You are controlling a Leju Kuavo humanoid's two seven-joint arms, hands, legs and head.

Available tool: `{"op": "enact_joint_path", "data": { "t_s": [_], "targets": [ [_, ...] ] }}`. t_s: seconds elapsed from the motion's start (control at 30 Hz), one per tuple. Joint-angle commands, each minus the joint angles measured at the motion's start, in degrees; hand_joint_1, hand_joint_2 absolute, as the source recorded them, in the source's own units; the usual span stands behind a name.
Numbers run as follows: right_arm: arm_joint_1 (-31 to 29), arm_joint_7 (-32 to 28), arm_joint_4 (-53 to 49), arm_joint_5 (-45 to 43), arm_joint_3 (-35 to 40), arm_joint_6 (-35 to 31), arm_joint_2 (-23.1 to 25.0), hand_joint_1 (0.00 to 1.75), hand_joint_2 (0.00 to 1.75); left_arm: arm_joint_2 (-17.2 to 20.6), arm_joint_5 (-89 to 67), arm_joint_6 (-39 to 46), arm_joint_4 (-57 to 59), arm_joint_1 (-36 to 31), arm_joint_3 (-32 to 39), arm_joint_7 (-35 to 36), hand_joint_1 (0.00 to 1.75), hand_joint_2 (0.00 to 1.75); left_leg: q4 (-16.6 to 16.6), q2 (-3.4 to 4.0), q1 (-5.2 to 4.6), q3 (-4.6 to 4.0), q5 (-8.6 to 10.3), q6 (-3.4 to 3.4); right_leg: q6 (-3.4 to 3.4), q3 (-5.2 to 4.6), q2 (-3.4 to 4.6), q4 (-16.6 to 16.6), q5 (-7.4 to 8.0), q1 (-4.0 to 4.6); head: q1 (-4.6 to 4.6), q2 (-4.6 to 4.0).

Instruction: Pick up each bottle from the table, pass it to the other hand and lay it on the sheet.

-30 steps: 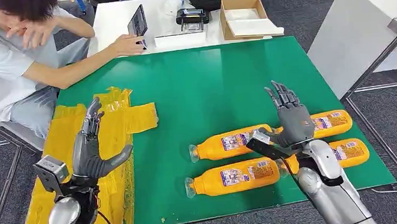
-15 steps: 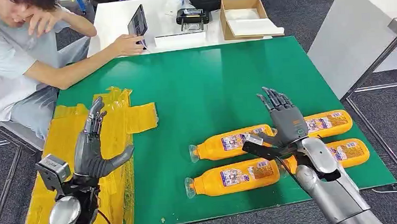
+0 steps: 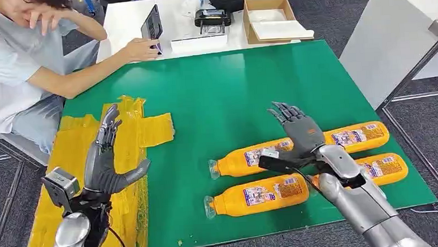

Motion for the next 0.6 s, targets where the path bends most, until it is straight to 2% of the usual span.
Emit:
{"op": "enact_joint_path", "data": {
  "t_s": [0.03, 0.47, 0.6],
  "targets": [
    [-7.38, -1.55, 9.76, -2.46, 7.23, 3.76, 1.27, 0.00, 1.75, -0.14, 0.08, -0.48, 4.42, -3.05, -1.14, -0.33, 0.00, 1.75, 0.06, 0.14, 0.13, 0.26, -0.11, -0.21, -0.18, 0.26, 0.07, -0.03, -0.02, 0.13, 0.02, 0.00],
    [-13.79, -5.07, 17.65, -6.83, 14.08, 8.50, 3.51, 0.00, 1.75, -0.19, 0.69, -1.08, 6.49, -4.95, -1.95, -0.78, 0.00, 1.75, -0.01, 0.08, 0.04, 0.12, -0.02, -0.11, -0.09, 0.10, 0.03, -0.01, 0.01, 0.04, 0.00, 0.00],
    [-16.40, -7.74, 21.30, -10.35, 16.34, 12.36, 3.78, 0.00, 1.75, -0.28, 1.27, -1.00, 7.87, -5.73, -2.26, -1.24, 0.00, 1.75, 0.07, 0.11, 0.12, 0.24, -0.09, -0.20, -0.16, 0.24, 0.04, 0.00, -0.03, 0.12, 0.02, 0.00]
  ]
}}
